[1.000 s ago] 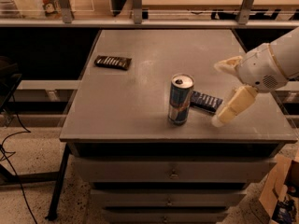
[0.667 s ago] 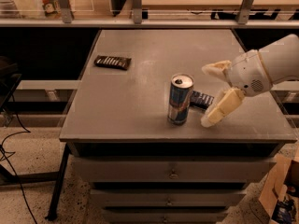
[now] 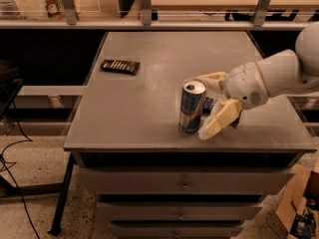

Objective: Pick redbull can

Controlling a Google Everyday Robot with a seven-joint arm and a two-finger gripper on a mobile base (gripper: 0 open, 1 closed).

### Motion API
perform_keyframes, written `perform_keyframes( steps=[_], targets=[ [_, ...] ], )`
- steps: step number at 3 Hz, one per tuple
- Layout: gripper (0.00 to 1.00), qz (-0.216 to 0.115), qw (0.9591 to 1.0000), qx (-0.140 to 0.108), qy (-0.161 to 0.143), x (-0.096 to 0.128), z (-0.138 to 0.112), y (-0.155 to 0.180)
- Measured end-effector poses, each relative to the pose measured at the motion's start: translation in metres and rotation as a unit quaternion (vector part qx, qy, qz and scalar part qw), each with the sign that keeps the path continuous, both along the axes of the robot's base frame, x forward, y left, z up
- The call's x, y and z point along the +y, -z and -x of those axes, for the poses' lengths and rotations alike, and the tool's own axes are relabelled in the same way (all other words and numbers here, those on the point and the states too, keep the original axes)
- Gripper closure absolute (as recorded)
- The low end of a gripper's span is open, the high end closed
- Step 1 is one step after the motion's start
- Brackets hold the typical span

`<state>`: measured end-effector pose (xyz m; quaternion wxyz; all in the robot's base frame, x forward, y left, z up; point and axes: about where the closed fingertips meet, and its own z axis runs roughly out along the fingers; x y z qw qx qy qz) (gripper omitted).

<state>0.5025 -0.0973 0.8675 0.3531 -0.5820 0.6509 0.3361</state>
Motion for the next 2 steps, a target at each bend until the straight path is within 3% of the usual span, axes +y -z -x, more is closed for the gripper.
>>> perform_keyframes(
  steps=[1, 2],
  targets=[
    [0.18, -0.025, 0.9992, 0.013, -0.028, 0.0189, 0.0029, 0.0047],
    [0.41, -0.031, 0.9987, 0.02, -0.034, 0.0231, 0.0027, 0.0072]
  ],
)
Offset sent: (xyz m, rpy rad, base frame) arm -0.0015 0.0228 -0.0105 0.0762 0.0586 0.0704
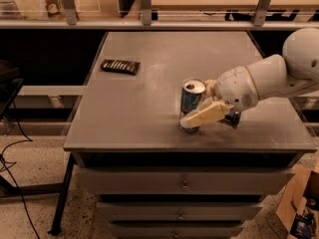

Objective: Pick redbull can

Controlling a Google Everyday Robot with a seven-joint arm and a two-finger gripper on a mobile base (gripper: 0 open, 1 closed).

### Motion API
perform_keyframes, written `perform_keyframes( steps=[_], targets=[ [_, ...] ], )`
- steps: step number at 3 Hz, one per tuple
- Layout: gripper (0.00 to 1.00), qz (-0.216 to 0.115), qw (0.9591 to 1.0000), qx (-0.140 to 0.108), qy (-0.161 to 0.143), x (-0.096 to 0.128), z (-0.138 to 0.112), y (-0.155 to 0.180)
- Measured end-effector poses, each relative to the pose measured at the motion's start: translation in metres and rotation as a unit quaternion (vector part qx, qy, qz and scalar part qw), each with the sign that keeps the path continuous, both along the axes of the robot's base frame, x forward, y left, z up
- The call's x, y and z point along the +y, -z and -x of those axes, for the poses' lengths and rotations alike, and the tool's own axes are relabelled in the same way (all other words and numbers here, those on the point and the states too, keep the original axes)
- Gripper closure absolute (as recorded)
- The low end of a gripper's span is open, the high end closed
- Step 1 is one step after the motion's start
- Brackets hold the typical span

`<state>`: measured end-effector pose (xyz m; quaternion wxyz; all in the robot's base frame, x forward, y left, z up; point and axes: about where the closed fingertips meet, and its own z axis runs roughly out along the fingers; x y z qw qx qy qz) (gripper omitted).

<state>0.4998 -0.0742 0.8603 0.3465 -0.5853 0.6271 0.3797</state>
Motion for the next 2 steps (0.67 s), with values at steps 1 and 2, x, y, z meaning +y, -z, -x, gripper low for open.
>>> perform_keyframes(
  steps=[1, 2],
  targets=[
    [0.46, 0.002, 0.9999, 0.0, 0.011, -0.004, -0.005, -0.005],
    [0.38, -0.004, 0.9996, -0.021, 0.02, -0.01, -0.012, -0.032]
  ],
)
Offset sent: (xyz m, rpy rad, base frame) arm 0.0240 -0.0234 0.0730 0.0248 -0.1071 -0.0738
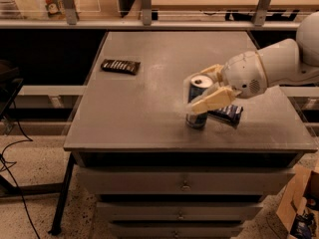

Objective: Pick redbull can

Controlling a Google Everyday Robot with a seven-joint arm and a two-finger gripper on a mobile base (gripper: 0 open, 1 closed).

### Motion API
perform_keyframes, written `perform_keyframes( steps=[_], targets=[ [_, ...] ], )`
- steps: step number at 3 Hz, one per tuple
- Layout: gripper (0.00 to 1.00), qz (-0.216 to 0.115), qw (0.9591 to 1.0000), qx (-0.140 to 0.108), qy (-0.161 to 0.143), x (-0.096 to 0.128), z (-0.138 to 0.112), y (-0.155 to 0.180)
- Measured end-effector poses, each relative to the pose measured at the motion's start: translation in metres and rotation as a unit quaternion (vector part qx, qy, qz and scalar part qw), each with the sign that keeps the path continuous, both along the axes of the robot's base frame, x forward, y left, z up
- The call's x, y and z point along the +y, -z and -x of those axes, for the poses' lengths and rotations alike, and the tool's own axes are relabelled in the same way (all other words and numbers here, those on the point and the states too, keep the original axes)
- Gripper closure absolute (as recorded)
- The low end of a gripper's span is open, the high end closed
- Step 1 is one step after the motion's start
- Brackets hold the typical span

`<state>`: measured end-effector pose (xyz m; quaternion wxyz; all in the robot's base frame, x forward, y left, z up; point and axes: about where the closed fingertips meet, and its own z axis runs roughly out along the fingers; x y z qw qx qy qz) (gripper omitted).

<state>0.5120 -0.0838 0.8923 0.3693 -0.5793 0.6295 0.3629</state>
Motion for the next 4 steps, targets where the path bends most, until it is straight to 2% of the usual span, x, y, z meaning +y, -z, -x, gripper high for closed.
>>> perform_keyframes(
  steps=[1, 2, 4],
  targets=[
    [0.39, -0.031, 0.9992, -0.026, 0.002, -0.007, -0.002, -0.039],
    [0.46, -0.041, 0.9983, -0.041, 0.003, -0.015, -0.002, -0.062],
    [0.44, -0.049, 0.9985, -0.023, 0.004, -0.021, -0.001, -0.062]
  ],
)
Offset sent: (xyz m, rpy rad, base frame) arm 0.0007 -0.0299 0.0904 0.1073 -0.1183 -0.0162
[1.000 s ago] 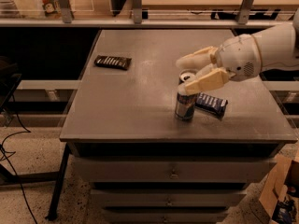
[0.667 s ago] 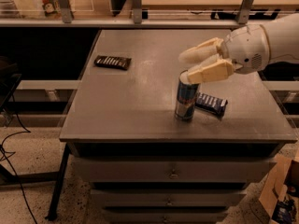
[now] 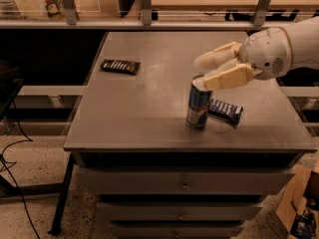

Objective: Pick redbull can

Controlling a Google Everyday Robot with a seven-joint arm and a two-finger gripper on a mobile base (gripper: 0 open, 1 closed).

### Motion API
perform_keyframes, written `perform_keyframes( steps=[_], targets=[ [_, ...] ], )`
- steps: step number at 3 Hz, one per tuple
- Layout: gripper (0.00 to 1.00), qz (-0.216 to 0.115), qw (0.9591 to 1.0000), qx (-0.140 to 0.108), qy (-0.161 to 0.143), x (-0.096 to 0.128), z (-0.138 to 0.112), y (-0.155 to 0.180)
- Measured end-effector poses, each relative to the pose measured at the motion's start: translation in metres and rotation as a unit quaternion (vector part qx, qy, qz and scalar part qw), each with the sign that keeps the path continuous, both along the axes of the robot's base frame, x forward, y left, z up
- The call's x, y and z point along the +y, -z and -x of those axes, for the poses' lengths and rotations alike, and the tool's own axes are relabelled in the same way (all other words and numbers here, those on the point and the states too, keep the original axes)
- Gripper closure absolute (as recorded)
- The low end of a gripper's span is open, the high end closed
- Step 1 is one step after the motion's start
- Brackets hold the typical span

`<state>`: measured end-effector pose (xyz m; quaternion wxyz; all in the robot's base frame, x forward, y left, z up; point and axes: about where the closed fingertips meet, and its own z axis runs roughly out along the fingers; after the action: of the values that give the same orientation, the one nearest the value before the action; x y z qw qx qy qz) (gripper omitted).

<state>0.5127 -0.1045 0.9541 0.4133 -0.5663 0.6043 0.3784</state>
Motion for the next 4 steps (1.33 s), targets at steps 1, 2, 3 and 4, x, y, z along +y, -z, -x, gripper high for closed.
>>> perform_keyframes(
  steps=[1, 2, 3, 4],
  targets=[
    [0.4, -0.004, 0.9998, 0.016, -0.005, 0.001, 0.004, 0.01],
    [0.34, -0.013, 0.9995, 0.026, -0.015, 0.006, 0.009, 0.02],
    [0.52, -0.017, 0.999, 0.033, -0.024, 0.011, 0.01, 0.029],
    [0.75, -0.019, 0.9988, 0.032, -0.031, 0.016, 0.01, 0.031]
  ],
)
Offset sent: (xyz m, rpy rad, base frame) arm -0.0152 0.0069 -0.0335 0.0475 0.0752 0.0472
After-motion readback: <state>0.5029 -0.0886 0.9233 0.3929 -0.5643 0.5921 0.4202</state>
